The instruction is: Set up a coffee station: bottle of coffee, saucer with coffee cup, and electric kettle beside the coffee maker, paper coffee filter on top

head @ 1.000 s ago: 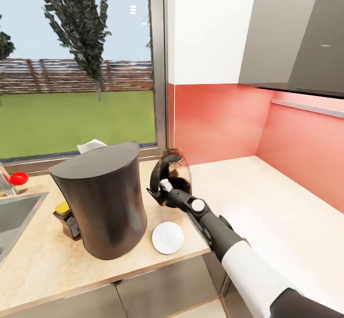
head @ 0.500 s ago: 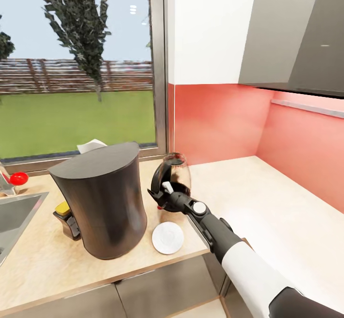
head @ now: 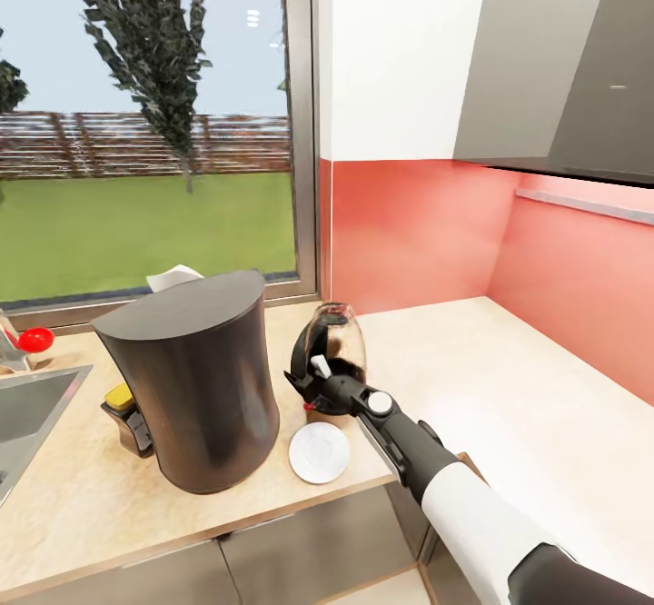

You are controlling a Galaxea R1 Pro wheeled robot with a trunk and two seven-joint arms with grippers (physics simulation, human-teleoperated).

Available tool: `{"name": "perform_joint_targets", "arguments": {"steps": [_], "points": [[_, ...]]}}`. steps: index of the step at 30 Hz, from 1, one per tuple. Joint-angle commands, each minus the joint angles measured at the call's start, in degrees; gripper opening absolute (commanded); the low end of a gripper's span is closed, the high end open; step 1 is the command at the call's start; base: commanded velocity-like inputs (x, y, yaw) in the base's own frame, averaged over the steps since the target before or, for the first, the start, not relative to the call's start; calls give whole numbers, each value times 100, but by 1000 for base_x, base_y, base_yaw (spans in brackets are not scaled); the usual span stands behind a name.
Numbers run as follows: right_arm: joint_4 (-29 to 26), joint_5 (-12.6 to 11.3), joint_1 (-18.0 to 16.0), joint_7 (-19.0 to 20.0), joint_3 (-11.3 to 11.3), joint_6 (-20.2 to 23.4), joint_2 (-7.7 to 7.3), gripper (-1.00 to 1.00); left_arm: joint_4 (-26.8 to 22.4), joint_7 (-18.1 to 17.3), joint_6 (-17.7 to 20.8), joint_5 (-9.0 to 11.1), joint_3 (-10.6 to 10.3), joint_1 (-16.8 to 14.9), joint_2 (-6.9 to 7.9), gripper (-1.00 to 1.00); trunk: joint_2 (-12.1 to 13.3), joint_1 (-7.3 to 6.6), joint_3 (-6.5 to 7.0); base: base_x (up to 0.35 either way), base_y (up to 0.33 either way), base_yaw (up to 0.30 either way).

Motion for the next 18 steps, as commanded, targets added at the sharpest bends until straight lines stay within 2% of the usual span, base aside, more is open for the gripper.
{"name": "perform_joint_targets", "arguments": {"steps": [1, 4, 6, 9, 14, 18], "points": [[4, -13, -8, 10, 5, -21, 0, -100, 8, 12, 8, 25, -47, -7, -1, 100, -13, 3, -12, 0, 0, 0], [-1, 17, -8, 19, 32, -171, 0, -100, 8, 10, 8, 25, -45, -7, -1, 100, -13, 3, -12, 2, 2, 0], [11, 280, -8, 17, 37, -266, 4, -100, 9, 11, 8, 26, -45, -7, -1, 100, -13, 3, -12, 67, 99, 0], [16, 538, -8, 12, 37, -340, 8, -100, 8, 10, 8, 25, -45, -7, -1, 100, -13, 3, -12, 39, 59, 0], [21, 580, -8, 11, 37, -353, 9, -100, 8, 12, 8, 26, -45, -7, -1, 100, -13, 3, -12, 5, 6, 0], [23, 582, -8, 11, 37, -354, 9, -100, 8, 14, 8, 27, -41, -7, -1, 100, -13, 3, -12, 134, 108, 0]]}}
